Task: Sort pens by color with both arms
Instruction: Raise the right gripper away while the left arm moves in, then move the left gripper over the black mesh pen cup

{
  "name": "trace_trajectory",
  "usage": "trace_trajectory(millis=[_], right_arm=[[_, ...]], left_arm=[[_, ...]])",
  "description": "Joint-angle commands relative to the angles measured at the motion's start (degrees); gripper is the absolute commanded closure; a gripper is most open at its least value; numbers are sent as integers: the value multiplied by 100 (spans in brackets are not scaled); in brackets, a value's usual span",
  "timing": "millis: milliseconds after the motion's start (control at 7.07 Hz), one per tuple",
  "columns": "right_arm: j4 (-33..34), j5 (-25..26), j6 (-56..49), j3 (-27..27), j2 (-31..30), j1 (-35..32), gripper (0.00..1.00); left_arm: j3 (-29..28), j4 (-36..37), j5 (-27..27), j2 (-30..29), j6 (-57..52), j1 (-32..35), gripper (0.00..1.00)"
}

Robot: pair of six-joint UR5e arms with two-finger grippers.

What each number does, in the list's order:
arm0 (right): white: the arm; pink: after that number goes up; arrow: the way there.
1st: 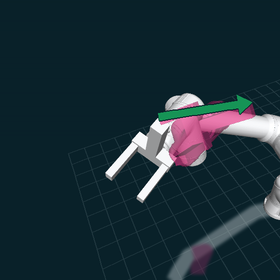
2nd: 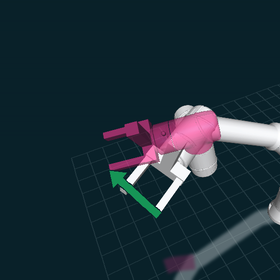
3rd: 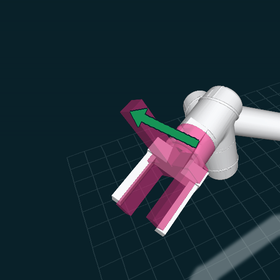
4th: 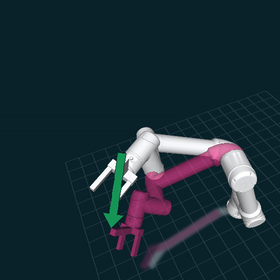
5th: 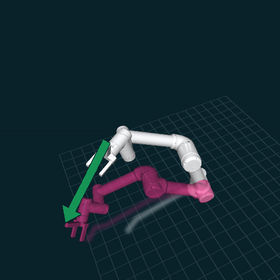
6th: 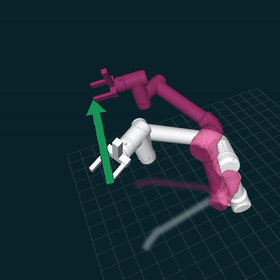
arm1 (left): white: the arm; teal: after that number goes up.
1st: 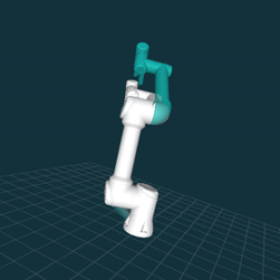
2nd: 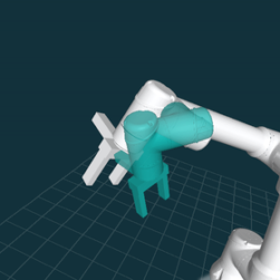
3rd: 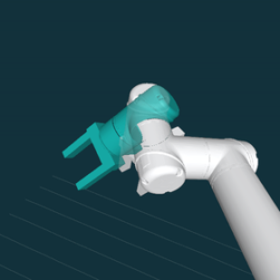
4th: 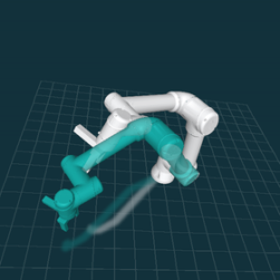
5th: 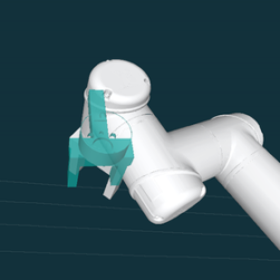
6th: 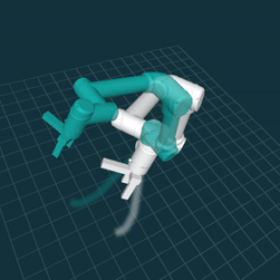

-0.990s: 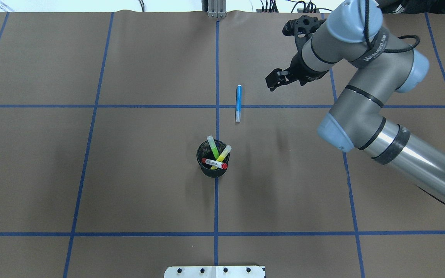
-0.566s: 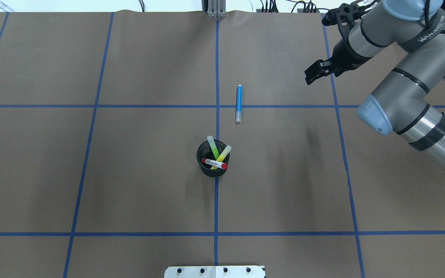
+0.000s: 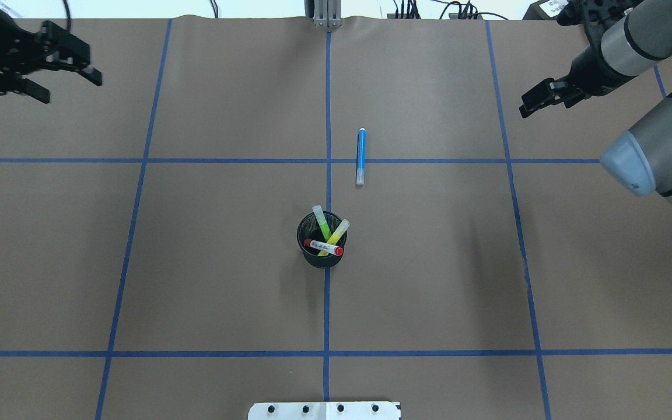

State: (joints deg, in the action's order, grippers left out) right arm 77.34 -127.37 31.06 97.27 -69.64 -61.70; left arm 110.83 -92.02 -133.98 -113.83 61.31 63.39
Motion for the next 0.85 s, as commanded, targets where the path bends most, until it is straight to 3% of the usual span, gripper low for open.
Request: trace_trajectory(millis=[0, 424, 566, 707], right_arm=[[9, -16, 5, 3, -102, -105, 1], [-9, -42, 75, 64, -242, -140, 1], [-17, -34, 84, 177, -338, -140, 1], [0, -51, 93, 248, -366, -140, 1]], left_arm=[[104, 9, 966, -603, 1956, -966, 1], [96, 97, 1443, -938, 4503, -1661, 2], [122, 628, 1436, -1095, 4835, -1802, 3], [123, 1694, 1427, -1584, 4838, -2004, 3]])
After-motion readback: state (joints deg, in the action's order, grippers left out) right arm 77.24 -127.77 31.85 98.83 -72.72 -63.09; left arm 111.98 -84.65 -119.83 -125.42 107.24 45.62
